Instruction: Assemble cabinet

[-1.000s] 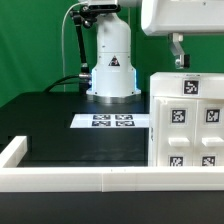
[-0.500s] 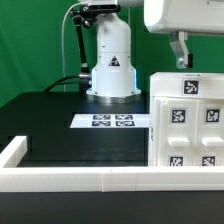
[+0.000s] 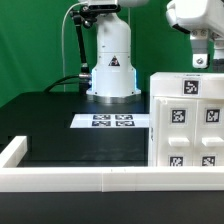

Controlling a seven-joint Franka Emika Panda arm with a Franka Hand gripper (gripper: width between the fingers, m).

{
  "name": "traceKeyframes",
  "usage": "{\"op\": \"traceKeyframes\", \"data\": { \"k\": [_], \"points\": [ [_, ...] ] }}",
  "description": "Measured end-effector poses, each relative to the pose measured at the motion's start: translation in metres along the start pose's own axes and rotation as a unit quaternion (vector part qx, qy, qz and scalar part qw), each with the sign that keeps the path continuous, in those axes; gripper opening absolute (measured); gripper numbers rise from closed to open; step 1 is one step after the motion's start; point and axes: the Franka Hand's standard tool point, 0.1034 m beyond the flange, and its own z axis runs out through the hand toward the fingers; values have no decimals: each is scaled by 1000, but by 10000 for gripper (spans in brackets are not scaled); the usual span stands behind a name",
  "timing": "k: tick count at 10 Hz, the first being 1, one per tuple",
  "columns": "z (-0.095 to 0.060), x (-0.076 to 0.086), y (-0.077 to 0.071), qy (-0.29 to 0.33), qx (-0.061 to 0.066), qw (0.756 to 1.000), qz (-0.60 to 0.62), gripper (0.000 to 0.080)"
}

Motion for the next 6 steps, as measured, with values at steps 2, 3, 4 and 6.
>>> {"op": "traceKeyframes", "data": {
  "k": [2,3,4,6],
  "points": [
    [0,-6,-8,-27,27,995,-96,796],
    [7,-12,-20,-49,52,986,-148,796],
    [10,-14,-24,-70,74,979,-176,796],
    [11,-14,-20,-72,74,980,-168,796]
  ]
}}
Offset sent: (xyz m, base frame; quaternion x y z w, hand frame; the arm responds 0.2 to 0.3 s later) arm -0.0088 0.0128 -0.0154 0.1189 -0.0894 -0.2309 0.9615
